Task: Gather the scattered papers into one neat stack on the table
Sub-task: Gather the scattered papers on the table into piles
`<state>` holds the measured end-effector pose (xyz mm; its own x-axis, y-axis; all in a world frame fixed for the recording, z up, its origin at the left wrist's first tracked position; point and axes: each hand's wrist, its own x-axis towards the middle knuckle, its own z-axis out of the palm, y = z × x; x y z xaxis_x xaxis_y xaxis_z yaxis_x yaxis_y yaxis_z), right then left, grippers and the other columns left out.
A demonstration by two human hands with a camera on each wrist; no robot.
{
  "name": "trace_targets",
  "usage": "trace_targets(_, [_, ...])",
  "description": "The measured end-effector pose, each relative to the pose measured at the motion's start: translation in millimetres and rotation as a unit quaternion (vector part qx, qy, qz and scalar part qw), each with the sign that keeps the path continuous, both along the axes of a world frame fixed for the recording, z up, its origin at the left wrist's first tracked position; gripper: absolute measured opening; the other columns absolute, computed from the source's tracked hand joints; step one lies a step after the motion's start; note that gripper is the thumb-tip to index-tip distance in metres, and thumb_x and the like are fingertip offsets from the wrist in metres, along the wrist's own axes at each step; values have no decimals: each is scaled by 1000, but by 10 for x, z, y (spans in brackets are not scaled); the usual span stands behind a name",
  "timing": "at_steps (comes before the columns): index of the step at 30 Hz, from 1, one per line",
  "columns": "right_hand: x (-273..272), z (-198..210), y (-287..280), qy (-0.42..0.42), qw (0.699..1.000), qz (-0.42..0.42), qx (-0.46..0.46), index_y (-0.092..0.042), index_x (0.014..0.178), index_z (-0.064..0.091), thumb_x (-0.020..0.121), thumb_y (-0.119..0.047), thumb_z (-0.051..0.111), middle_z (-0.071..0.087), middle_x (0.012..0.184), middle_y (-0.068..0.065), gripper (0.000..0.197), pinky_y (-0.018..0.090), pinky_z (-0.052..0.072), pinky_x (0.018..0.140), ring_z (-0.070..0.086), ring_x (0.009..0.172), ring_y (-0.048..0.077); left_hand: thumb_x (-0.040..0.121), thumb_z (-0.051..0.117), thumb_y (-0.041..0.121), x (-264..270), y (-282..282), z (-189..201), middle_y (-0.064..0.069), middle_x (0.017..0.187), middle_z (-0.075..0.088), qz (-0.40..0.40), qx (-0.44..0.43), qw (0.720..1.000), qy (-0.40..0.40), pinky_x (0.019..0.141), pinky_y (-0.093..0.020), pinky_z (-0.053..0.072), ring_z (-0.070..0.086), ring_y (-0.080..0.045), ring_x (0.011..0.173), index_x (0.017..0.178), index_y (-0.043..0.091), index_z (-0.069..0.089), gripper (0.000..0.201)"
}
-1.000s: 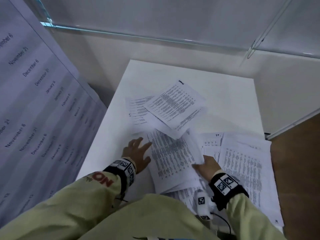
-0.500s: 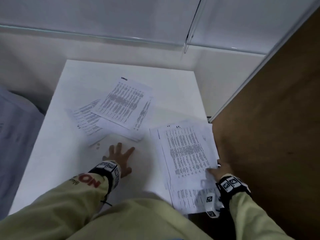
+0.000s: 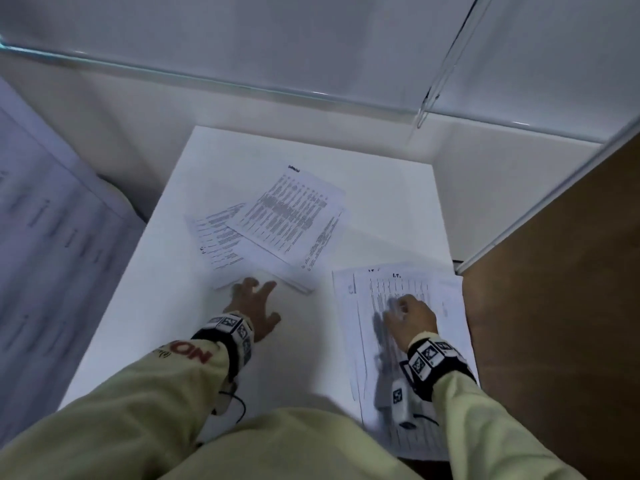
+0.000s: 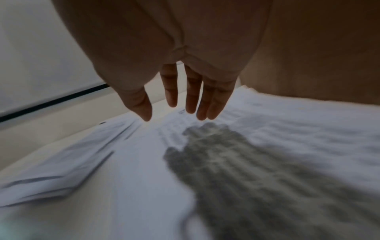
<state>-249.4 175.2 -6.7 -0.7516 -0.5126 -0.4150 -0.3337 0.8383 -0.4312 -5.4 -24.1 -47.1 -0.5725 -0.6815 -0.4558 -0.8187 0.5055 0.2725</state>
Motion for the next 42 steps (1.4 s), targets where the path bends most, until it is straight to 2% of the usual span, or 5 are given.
trace_targets(11, [524,-71,-1577,7,972,217,88,-23,135,49,82,-52,61,47,134,16,62,35,47,93,53,119,33,87,46,60,759,-734,-43,4,164,-5,10,44,990,-135,116,-57,19,2,-33,150,151,43,-12,88])
trace_targets(25, [1098,-528,-1564,33,905,381,186,-38,150,13,80,-54,56,-6,164,-1,84,60,30,113,-4,146,46,89,44,57,1016,-164,161,0,163,12,-54,105,985,-123,117,-53,22,4,-32,149,146,35,35,62])
trace_targets(30, [1475,-523,-895,22,892,427,150,-42,146,24,82,-51,56,1,163,-2,72,51,34,113,2,147,38,84,50,51,930,437,431,-5,119,69,-112,233,962,-84,96,-36,51,64,-22,103,118,25,67,46])
trace_targets(34, [1590,-401,-449,5,923,377,70,-37,148,31,88,-52,50,12,162,-3,64,42,37,111,18,142,28,85,61,49,957,89,564,-1,70,70,58,242,968,-12,55,-14,45,57,-8,52,88,20,74,32])
trace_targets(42, [1394,-282,-579,-103,989,75,73,-14,145,29,83,-51,67,36,141,16,81,31,43,87,52,120,33,82,48,67,1267,-664,209,-6,145,42,201,4,974,-103,105,-44,37,40,-31,130,143,35,37,70])
